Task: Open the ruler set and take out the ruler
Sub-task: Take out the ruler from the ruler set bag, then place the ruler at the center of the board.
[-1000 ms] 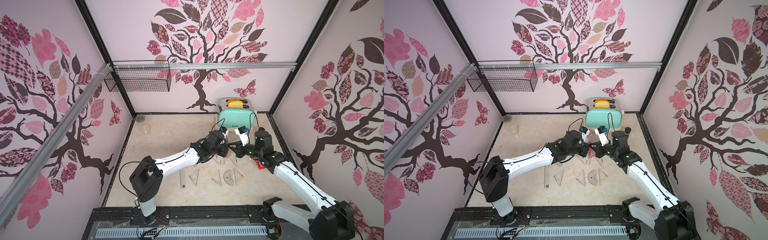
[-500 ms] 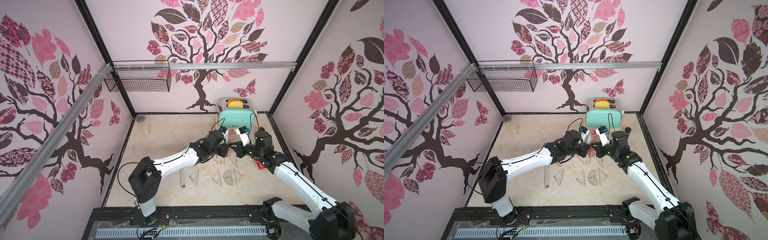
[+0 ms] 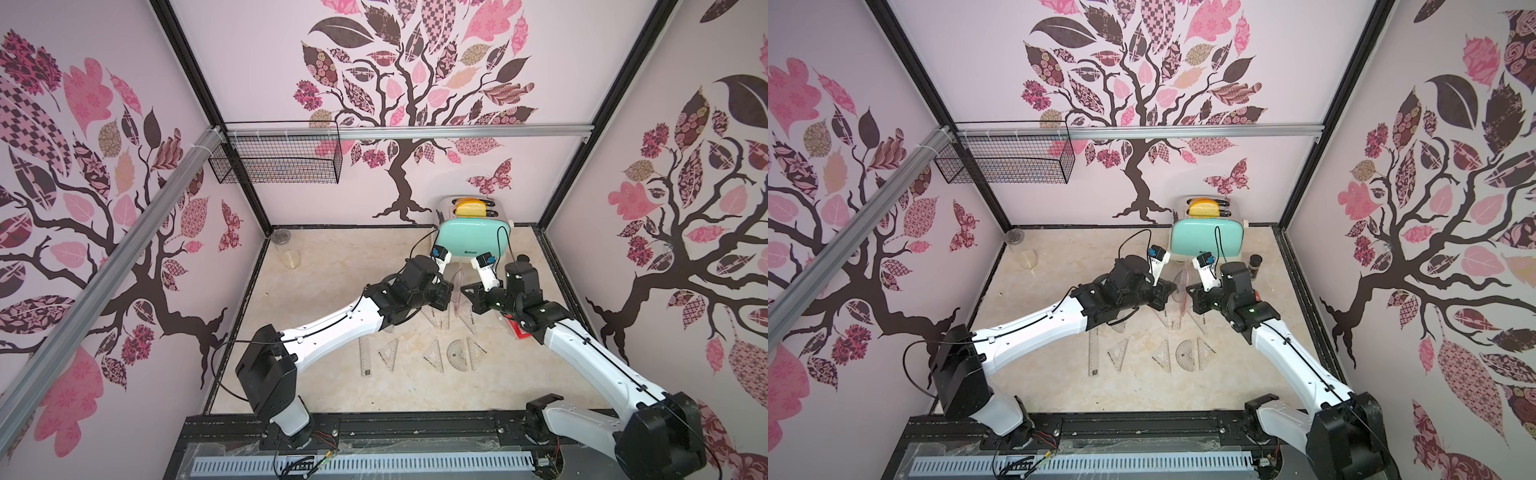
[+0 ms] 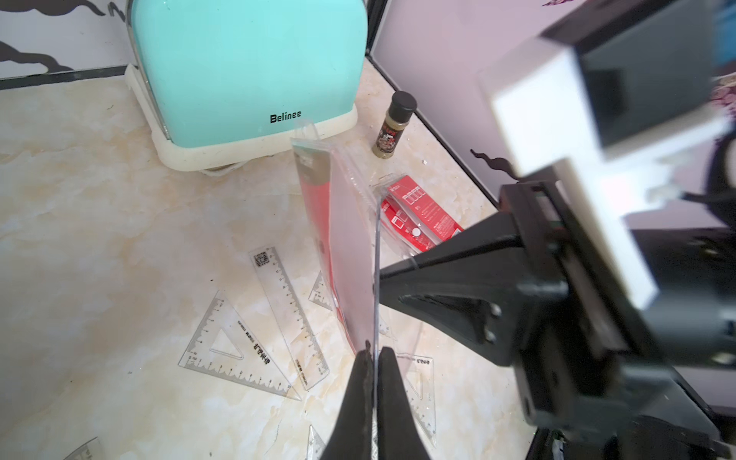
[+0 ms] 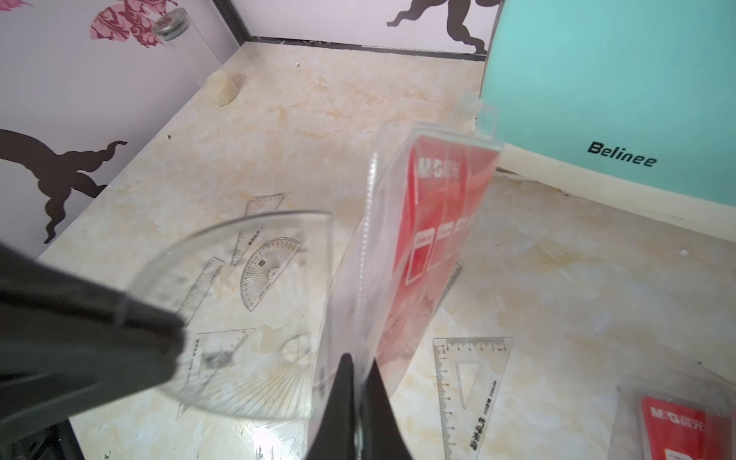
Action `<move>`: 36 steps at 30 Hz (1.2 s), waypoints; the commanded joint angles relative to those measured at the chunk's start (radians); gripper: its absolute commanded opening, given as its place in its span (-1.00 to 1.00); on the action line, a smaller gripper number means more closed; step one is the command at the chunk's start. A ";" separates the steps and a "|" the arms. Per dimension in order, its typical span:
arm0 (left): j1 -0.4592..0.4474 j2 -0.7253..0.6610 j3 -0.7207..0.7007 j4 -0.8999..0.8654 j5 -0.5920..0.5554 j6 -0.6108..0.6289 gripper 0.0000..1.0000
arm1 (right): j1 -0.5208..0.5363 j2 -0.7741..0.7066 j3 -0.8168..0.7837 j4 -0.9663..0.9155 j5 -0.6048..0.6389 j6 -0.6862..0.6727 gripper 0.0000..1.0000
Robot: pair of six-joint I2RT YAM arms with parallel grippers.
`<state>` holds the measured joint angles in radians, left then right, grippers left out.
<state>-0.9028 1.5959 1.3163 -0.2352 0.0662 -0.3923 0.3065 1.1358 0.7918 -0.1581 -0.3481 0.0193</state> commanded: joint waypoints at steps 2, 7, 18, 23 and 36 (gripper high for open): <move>0.029 -0.090 -0.051 -0.010 0.098 -0.005 -1.00 | 0.006 0.016 0.032 -0.011 0.053 0.001 -1.00; 0.125 -0.177 -0.174 0.027 0.234 -0.063 -1.00 | 0.005 0.022 0.044 -0.015 0.067 -0.002 -1.00; 0.369 -0.146 -0.405 0.206 0.535 -0.201 -1.00 | 0.005 0.013 0.087 -0.061 0.066 -0.012 -1.00; 0.380 -0.068 -0.406 0.196 0.509 -0.180 -1.00 | 0.005 0.009 0.089 -0.071 0.064 -0.014 -1.00; 0.414 0.186 -0.334 0.195 0.546 -0.163 -1.00 | 0.005 -0.013 0.084 -0.087 0.070 -0.018 -1.00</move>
<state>-0.4923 1.7607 0.9474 -0.0490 0.5907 -0.5720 0.3065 1.1362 0.8452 -0.2260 -0.2836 0.0181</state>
